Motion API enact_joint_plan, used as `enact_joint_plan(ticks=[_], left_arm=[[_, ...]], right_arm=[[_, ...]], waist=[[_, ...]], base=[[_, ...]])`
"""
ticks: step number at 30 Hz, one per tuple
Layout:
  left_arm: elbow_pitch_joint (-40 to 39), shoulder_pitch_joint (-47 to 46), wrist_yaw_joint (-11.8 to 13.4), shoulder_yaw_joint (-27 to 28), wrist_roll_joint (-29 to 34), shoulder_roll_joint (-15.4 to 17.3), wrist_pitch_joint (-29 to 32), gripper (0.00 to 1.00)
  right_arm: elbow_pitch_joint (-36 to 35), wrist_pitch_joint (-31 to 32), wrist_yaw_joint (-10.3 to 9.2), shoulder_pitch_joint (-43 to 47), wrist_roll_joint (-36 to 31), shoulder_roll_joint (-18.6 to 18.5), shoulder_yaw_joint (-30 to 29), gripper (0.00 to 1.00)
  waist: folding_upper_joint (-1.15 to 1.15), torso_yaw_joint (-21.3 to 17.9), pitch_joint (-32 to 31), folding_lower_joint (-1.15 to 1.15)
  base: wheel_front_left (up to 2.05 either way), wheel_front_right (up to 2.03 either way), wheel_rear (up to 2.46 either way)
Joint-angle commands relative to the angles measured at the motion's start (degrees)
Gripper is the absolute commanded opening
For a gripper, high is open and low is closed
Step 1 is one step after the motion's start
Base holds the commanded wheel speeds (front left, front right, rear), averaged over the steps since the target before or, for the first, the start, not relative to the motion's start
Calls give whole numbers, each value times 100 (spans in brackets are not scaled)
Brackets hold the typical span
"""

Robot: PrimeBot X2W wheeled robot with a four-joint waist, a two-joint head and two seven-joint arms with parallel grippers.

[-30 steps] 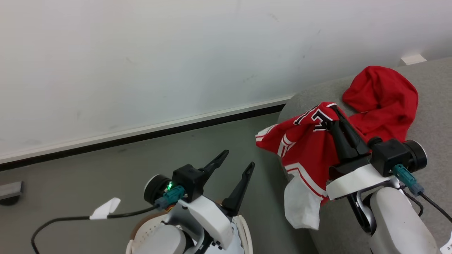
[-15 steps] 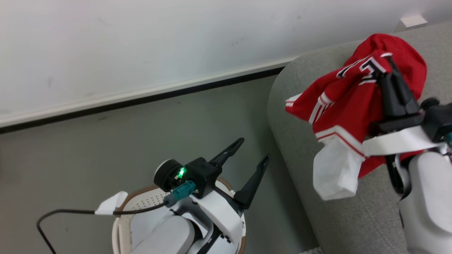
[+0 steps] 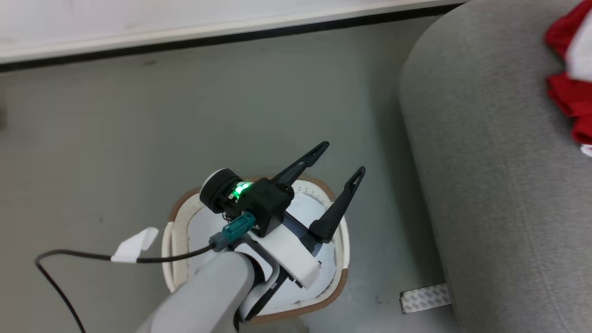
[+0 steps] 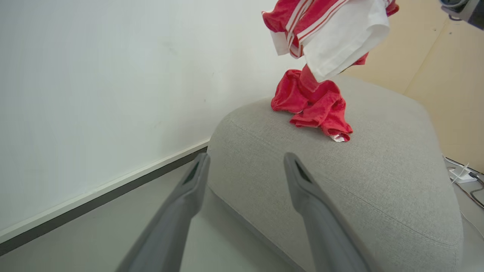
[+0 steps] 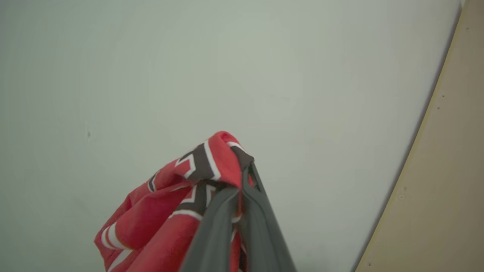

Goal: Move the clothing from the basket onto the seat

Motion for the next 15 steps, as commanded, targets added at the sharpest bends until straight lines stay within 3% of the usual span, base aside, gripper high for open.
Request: enact_joint_plan(ticks=[1, 4, 6, 15], left_arm=[[13, -52, -11, 19, 22, 37, -70, 100], [60, -25, -18, -2, -2, 51, -92, 100], [94, 13, -36, -30, -18, 81, -99, 100], [143, 165, -5, -37, -101, 223, -88, 100]], right_arm=[[116, 40, -15, -100, -113, -112, -194, 0], [569, 152, -15, -217, -472, -358, -833, 0], [791, 187, -15, -83, -755, -325, -1240, 0], [1608, 69, -15, 777, -1729, 458, -2865, 0]], waist=[[0, 201, 190, -1], [0, 310, 249, -1], [0, 363, 280, -1], [0, 409, 299, -1]], base=[[0, 0, 0], [0, 0, 0], [0, 0, 0], [0, 0, 0]])
